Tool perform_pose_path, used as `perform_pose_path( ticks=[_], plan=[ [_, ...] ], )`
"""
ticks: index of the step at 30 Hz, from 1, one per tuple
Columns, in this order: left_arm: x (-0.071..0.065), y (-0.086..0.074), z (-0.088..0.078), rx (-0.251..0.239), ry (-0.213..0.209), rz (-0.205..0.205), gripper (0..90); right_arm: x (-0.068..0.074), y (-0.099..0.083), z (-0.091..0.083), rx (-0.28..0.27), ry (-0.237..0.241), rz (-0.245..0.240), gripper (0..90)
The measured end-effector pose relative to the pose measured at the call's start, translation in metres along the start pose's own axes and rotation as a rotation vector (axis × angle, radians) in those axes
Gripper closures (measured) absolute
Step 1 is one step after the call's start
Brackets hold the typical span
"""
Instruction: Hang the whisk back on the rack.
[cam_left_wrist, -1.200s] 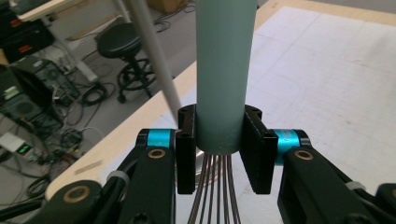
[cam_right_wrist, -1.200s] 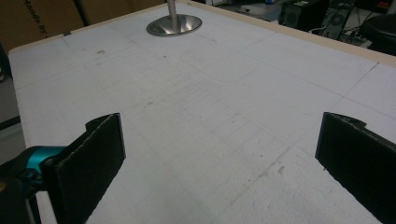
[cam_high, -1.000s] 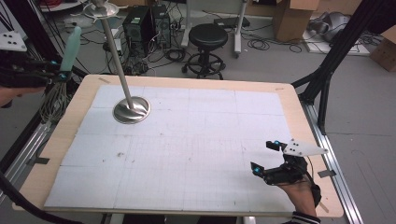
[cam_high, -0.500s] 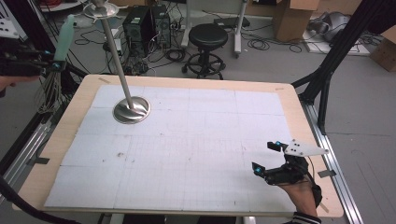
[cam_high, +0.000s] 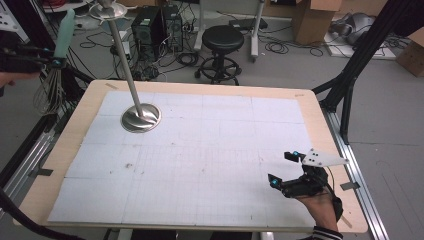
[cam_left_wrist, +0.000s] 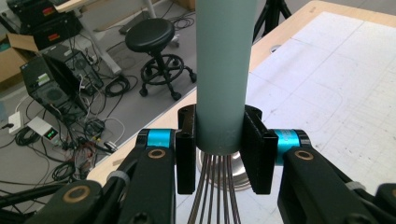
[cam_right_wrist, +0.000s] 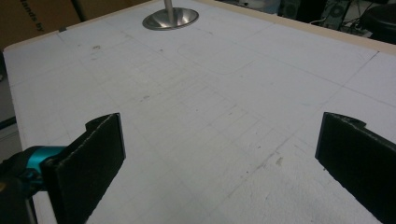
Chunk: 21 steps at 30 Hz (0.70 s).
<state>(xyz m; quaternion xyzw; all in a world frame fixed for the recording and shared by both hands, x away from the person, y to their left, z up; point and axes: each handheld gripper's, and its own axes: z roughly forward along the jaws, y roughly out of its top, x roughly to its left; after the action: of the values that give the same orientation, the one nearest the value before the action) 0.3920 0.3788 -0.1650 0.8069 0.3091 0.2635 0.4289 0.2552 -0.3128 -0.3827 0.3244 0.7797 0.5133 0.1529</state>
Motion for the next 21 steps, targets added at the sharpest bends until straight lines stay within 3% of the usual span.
perform_pose_path(
  ticks=[21],
  plan=[
    [0.013,0.000,0.020,0.019,0.005,-0.023,69.4,-0.004,-0.002,-0.002,0.000,-0.007,0.006,0.5]
  ],
)
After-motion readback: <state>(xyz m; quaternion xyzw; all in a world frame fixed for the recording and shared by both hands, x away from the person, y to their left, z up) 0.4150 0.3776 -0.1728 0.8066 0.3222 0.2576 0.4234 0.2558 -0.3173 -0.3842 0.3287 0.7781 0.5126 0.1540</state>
